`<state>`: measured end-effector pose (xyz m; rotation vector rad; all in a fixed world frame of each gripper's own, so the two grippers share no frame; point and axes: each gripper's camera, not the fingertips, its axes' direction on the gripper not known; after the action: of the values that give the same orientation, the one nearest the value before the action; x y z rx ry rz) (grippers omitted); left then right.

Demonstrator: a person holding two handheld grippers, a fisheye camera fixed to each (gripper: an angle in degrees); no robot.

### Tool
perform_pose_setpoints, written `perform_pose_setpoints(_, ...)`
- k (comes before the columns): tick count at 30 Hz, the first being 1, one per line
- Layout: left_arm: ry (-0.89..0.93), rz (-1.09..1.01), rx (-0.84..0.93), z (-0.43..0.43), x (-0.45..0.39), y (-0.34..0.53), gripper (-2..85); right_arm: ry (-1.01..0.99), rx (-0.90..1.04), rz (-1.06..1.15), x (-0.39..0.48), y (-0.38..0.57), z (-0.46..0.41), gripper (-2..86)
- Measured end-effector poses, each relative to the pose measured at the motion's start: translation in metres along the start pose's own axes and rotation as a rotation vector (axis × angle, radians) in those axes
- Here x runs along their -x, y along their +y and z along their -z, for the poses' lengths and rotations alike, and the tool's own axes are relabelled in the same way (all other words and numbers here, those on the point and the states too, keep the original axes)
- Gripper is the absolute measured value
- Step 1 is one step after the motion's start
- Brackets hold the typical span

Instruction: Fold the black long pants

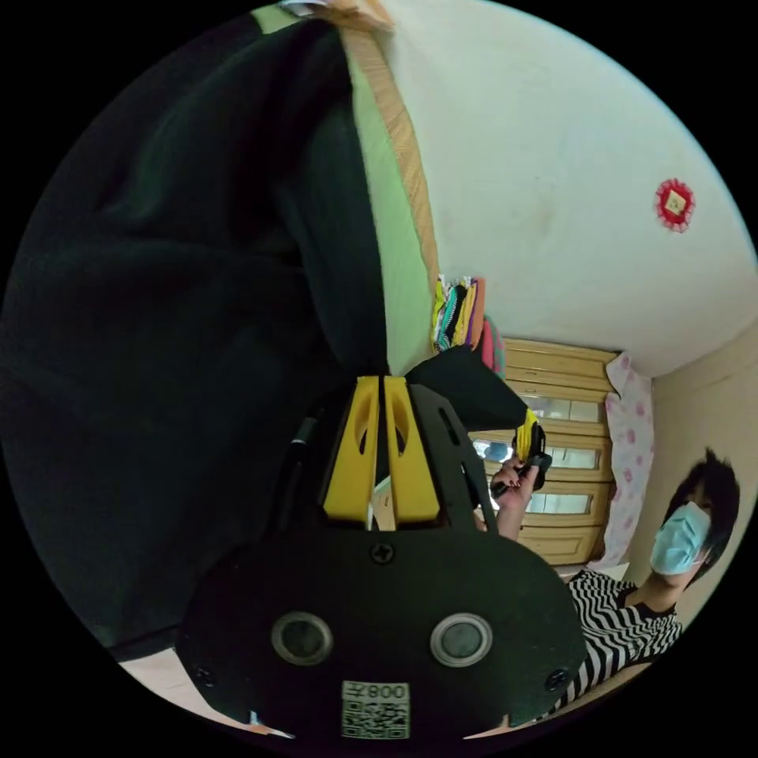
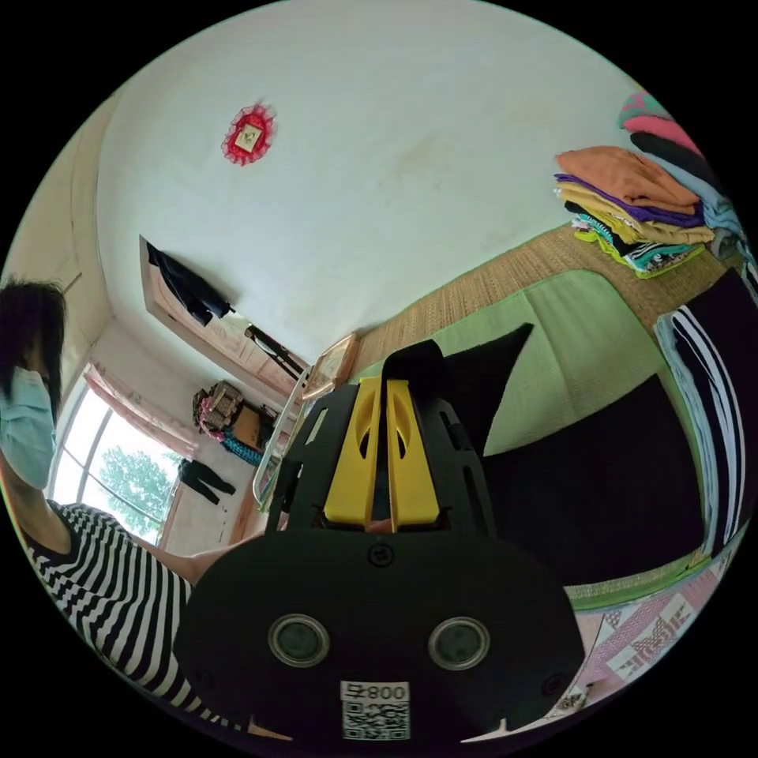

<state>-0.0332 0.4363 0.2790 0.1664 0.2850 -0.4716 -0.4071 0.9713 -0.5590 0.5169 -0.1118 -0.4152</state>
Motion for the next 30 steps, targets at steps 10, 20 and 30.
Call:
perform_pose_setpoints(10, -0.015, -0.350, 0.018, -0.016, -0.109, -0.081, 2.5, 0.171, -0.206, 0.079, -0.018, -0.052, 0.026, 0.5)
perform_pose_setpoints(20, -0.215, -0.310, 0.084, -0.081, -0.120, -0.151, 7.1, 0.470, 0.116, -0.029, -0.101, -0.208, -0.100, 0.1)
perform_pose_setpoints(30, -0.499, -0.321, 0.026, -0.017, -0.080, -0.065, 6.1, 0.639, 0.492, 0.048, -0.122, -0.162, -0.246, -0.4)
